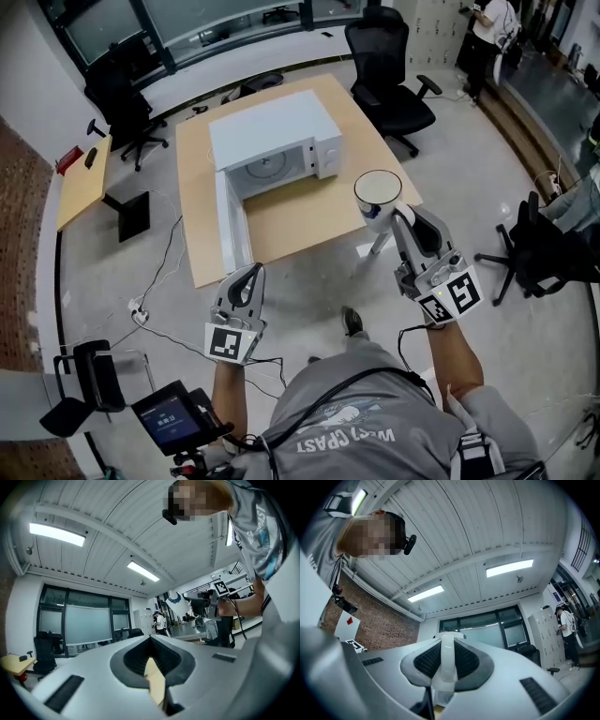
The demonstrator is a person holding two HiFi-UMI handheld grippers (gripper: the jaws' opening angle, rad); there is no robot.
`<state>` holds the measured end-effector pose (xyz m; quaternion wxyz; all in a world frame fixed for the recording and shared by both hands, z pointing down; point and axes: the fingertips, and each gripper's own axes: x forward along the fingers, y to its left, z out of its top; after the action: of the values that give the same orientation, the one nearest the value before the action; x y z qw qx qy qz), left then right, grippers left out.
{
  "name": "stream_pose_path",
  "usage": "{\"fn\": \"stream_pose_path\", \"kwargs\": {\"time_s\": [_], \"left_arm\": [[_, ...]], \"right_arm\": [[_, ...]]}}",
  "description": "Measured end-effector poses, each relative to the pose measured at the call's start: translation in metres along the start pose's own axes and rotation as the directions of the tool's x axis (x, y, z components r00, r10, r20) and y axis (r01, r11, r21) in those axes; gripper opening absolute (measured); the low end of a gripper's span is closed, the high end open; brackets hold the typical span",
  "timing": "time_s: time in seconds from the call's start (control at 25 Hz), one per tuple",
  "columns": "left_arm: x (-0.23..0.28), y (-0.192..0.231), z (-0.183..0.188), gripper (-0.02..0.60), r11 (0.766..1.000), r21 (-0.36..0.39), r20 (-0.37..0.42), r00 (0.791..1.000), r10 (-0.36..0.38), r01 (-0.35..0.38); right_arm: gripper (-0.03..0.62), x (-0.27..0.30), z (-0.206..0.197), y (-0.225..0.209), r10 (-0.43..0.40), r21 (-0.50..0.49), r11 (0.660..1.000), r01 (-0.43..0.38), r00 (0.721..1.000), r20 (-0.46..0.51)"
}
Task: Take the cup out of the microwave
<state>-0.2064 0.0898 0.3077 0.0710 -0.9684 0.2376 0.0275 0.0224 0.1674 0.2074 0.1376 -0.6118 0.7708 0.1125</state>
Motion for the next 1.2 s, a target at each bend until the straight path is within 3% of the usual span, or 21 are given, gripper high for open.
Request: {"fn": "stream_pose_path", "kwargs": {"time_s": [0.4, 1.2], "left_arm": [[0.061, -0.016, -0.002, 0.026, 1.0, 0.023, -0.022, 1.0, -0.019, 0.019], [0.114, -0.009, -0.051, 0.026, 1.0, 0.018, -0.175, 0.984, 0.02, -0.017]], "right_arm": [[0.066, -0.01, -0.025, -0.074, -0.049, 0.024, 0.998, 0.05, 0.999, -0.022], [0.066, 0.021, -0.12, -0.177, -0.086, 0.089, 0.991, 0.097, 0.989, -0.12]]}}
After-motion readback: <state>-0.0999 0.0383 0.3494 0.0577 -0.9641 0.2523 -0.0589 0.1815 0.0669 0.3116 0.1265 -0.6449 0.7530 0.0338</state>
